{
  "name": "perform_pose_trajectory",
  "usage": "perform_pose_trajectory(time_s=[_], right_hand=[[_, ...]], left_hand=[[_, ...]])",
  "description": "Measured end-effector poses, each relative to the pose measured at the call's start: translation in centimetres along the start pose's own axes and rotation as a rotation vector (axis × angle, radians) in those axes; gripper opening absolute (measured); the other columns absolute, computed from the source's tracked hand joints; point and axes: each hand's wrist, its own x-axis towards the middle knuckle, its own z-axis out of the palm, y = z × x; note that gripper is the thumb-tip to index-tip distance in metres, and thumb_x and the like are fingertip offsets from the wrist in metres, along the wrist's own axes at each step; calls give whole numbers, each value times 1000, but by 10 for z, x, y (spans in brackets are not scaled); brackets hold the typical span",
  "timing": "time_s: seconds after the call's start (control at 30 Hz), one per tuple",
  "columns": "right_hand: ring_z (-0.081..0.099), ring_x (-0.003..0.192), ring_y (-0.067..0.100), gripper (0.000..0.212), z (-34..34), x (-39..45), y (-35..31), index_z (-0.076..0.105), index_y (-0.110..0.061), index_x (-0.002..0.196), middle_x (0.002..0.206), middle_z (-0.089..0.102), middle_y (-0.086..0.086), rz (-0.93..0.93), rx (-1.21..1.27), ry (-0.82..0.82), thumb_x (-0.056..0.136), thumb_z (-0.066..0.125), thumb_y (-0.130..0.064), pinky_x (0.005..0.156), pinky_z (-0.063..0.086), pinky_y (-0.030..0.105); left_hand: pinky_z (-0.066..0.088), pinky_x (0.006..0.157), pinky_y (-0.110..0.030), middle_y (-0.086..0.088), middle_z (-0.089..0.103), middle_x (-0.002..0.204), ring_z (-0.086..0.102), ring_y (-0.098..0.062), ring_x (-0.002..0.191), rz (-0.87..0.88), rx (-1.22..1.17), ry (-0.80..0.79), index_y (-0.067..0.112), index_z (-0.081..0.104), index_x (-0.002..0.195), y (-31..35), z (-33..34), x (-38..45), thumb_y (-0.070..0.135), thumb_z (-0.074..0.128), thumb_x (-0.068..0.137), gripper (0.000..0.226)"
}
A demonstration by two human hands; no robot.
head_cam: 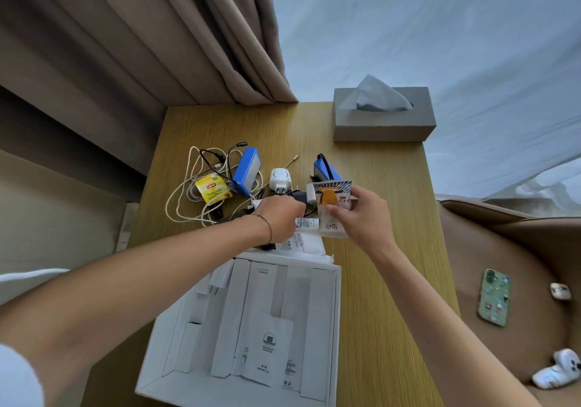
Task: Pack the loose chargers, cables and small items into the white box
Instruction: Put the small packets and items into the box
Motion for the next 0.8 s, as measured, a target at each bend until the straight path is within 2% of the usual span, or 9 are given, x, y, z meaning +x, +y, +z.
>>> perform_pose_trajectory(time_s=[0.17,0.37,0.43,0.5,0.57,0.63,0.7,0.8], right_hand=[[75,75,9,18,-7,-12,4,72,-16,98,85,77,-2,67,152,-14,83,82,-20,71,63,42],[75,79,15,17,-9,-20,11,71,-20,96,87,77,-2,110,266,-17,83,81,-16,76,63,46],[76,79,14,17,-10,-21,11,72,-21,96,87,78,-1,114,293,-22,83,81,-15,77,63,45],[76,81,17,17,-11,-22,10,71,-21,96,88,78,1,109,320,-24,83,80,-13,77,63,47],[76,82,21,17,-13,-25,8,71,-20,96,88,77,2,104,328,-10,84,79,-12,78,62,50],[75,82,21,15,-13,-29,5,71,-20,96,87,77,1,86,293,19,84,78,-14,77,61,51],[74,82,19,12,-12,-35,1,71,-22,94,86,76,-1,72,277,45,85,76,-17,77,60,51],[73,81,21,9,-7,-47,-8,71,-25,94,86,76,-1,64,305,69,87,73,-19,77,60,53]], left_hand=[[35,59,-34,-2,61,87,62,-26,79,107,180,22,20,60,115,14,11,13,4,54,86,34],[35,55,-33,0,55,83,64,-23,78,174,424,-77,18,61,92,25,12,25,6,61,84,14],[35,55,-33,2,49,77,64,-23,77,175,448,-94,20,54,84,27,13,28,8,62,84,14],[36,55,-32,3,48,71,60,-23,70,173,436,-91,22,48,79,28,13,31,11,60,85,18],[37,55,-31,1,58,74,54,-23,65,160,386,-64,21,47,77,29,11,31,13,60,83,16],[37,57,-32,-3,63,82,60,-27,71,134,286,-15,21,45,82,26,9,28,17,61,80,17],[40,59,-33,-3,57,81,62,-29,78,102,152,35,21,42,86,22,3,22,24,62,79,21],[45,59,-33,2,56,78,61,-26,76,49,-31,150,20,50,90,13,-6,9,35,62,79,23]])
